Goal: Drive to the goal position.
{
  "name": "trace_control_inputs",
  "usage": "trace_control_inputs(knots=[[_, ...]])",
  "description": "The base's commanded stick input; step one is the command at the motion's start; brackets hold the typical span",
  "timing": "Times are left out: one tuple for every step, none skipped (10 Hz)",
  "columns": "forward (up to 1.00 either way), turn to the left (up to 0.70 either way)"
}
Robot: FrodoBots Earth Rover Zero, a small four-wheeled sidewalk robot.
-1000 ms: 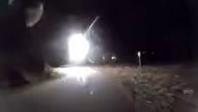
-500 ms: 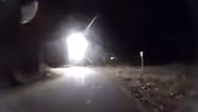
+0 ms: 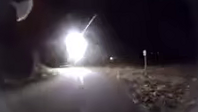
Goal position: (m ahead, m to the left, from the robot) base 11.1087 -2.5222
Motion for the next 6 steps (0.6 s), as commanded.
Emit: trace_control_inputs(knots=[[1.00,0.00],[1.00,0.00],[1.00,0.16],[1.00,0.40],[1.00,0.40],[1.00,0.37]])
